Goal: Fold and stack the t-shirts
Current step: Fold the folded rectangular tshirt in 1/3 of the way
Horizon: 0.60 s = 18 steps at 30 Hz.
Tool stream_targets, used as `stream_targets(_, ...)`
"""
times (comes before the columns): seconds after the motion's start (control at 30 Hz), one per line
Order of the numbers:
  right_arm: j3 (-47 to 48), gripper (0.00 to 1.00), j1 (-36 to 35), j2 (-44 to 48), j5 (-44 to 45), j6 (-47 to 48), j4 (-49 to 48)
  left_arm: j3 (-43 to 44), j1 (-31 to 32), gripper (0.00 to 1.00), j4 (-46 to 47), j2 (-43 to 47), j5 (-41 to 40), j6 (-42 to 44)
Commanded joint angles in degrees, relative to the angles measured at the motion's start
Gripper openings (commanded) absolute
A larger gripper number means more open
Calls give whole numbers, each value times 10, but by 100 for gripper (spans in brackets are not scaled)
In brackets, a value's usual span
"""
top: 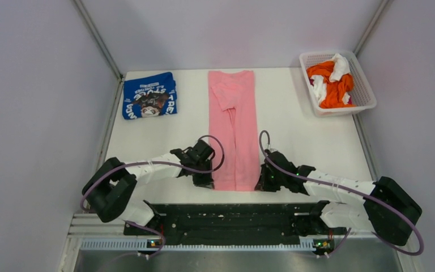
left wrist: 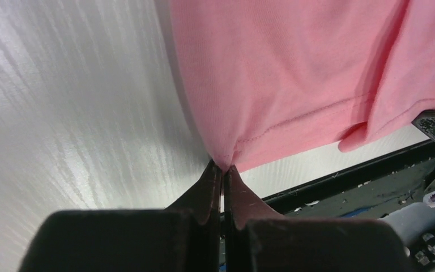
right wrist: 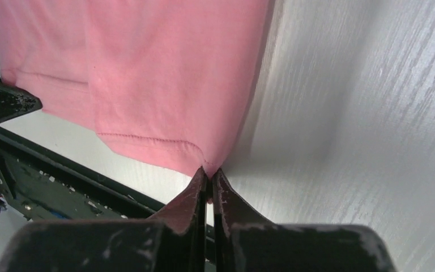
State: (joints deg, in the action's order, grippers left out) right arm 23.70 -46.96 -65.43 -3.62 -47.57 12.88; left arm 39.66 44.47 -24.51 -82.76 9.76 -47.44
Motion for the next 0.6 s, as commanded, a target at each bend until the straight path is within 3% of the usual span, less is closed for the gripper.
stream_targets(0.0, -7, 0, 3, 11, 2, -13, 15, 1, 3, 0, -40, 31, -42, 8)
stream_targets(0.33, -33, 0, -56, 115, -65, -43, 19, -75, 52, 0, -17, 144, 23, -45)
stream_targets(0.57, 20, 0, -60, 165, -19, -21, 42, -28, 52, 0, -1, 200, 12, -55)
